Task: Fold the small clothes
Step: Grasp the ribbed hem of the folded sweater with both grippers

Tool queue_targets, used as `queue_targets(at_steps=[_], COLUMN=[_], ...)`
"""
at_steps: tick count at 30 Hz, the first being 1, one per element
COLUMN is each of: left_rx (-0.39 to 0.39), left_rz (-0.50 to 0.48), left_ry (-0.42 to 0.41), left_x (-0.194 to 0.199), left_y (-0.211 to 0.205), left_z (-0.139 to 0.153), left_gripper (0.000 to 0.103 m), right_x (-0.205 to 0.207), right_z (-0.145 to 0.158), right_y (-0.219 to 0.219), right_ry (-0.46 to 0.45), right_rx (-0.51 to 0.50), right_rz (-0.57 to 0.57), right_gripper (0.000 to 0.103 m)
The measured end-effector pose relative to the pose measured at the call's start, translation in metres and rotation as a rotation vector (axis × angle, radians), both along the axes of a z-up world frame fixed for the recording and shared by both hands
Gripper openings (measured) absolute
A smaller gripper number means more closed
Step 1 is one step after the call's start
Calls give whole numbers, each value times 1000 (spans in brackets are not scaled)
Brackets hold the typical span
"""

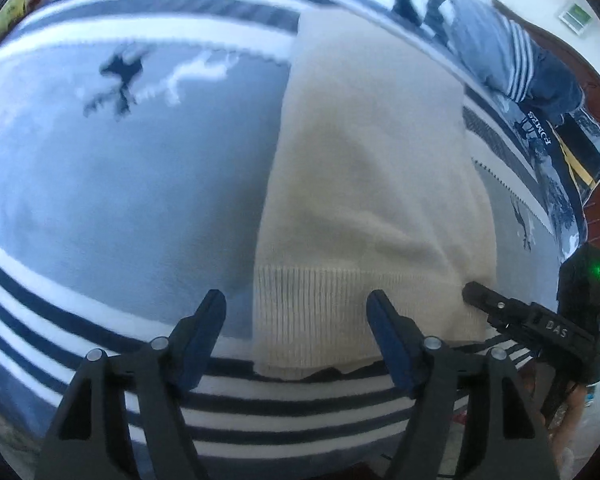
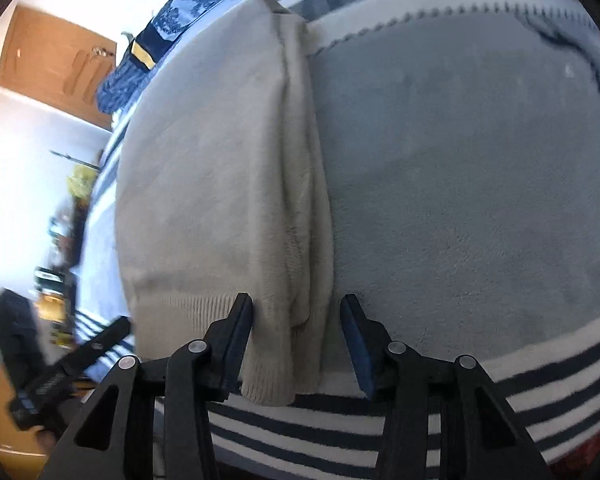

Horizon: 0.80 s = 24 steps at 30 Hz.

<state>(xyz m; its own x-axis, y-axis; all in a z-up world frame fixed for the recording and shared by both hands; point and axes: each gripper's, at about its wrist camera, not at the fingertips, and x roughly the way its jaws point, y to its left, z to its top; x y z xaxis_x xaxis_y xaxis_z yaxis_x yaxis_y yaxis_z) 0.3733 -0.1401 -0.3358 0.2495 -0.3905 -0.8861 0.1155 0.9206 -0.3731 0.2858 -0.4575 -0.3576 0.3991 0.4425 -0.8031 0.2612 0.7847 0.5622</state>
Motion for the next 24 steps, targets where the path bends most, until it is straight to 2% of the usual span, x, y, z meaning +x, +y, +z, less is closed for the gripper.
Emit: queue_targets(at_steps=[2, 4, 6, 8, 9, 10, 11, 12, 13, 14, 16, 18, 21, 24], left_rx=[-32, -45, -57, -76, -81, -89, -106, -128, -131, -129, -144, -163, -207, -176], left_rz=[-1, -21, -24, -22, -17, -10, -9, -13, -14, -20, -32, -47, -52, -94], left_ry=[55, 49, 48, 56, 60, 66, 74, 81, 76, 68, 40, -1, -28, -28], left_x=[5, 7, 9, 12, 13, 14, 15, 15, 15, 15, 12, 6, -8, -34], left_y=[-1, -3, -4, -3, -2, -1, 0, 0, 0, 1, 5, 10, 25, 37], left_z=[-14, -17, -15, -15, -15, -15, -15, -15, -14, -12, -4, 13, 36, 46], left_gripper=[73, 75, 75, 70, 67, 57, 42, 36, 27, 21, 15, 14, 14, 13], right_x=[-1, -1, -4, -3, -2, 0, 2, 3, 3, 4, 1, -2, -9, -31], right_z=[-8, -13, -24, -33, -35, -37, -37, -38, -38, -39, -36, -24, 16, 29], right_y=[-8, -12, -19, -21, -21, -19, -15, -13, -11, -8, -9, -10, 2, 22], right_ry=[4, 0, 11, 27, 32, 35, 38, 38, 37, 41, 36, 19, -65, -79], right_rx=[67, 130, 251, 311, 322, 330, 336, 340, 333, 324, 322, 317, 258, 257], right_rz=[-6, -7, -22, -28, -26, -21, -18, -18, -16, -13, -20, -25, 12, 12], right_gripper=[50, 50, 50, 48, 48, 48, 48, 42, 25, 23, 17, 15, 15, 15])
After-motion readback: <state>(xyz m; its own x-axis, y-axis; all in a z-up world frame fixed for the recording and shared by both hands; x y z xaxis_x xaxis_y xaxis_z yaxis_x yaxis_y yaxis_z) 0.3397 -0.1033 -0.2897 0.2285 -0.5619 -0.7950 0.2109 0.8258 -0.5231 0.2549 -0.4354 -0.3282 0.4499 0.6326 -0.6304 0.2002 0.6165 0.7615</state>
